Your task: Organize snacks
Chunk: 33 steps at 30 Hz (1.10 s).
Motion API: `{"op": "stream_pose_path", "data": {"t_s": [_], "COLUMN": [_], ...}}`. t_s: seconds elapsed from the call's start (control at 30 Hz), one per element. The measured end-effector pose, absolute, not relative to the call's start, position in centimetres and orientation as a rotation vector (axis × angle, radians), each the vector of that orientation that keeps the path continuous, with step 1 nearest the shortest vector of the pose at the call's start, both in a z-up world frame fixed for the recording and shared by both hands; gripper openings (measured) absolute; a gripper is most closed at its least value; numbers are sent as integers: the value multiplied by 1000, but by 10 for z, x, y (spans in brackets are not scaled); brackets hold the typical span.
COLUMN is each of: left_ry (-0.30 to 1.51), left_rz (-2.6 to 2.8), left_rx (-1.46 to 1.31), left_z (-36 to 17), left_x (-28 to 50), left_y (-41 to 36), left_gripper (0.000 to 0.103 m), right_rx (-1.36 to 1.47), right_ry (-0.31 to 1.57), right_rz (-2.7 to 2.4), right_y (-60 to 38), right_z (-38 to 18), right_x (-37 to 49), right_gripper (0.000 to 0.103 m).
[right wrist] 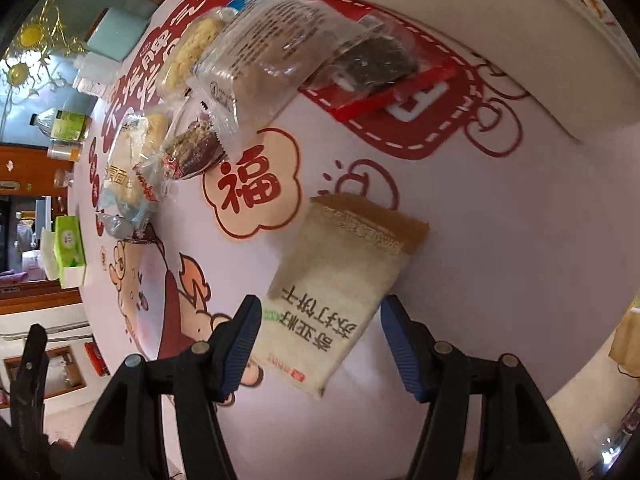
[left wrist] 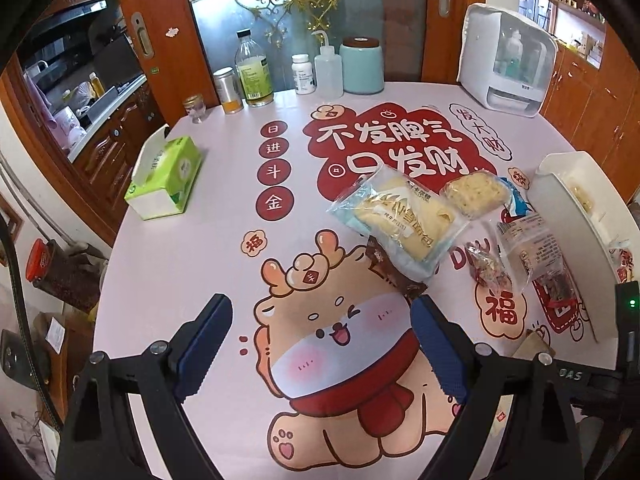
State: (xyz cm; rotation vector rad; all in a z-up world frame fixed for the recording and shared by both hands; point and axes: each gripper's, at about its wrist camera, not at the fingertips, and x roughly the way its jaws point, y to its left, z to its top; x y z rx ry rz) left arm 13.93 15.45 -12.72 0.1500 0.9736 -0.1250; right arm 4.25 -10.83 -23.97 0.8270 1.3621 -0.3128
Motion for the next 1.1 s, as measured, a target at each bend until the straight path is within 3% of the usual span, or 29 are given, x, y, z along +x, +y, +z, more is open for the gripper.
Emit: {"op": "stream_pose_path", "data": {"t_s": [0.37,0.77,0.8,0.87,1.0,1.1], "left_ry": [1114,1283,1289,1301,1319,1292], "left_rz": [-185,-133,-133,-136,-191,-176], "left_rx": [41,-67,-71,-79,-153,-119], "left_z": [-165,-227,-229,-234,-241,-239], "left_x": [190,235,236,237,234,228], "left_y": [128,104,103,102,104,106], "left_gripper": [90,90,87,71,21,18], "right_rx": [404,352,354,353,347,334], "right_ry": [1342,1317,1318,1319,1324,1324], "right_rz": [-313,-261,-258,-255,-237,-220], "right_y": [-73,-80,-82,-84,-88,-88], "right_z": [-236,-234,-234,-234,-234,-234], "right_x": [76,74,75,76,78,79], "right_gripper": [65,61,61,61,61,60]}}
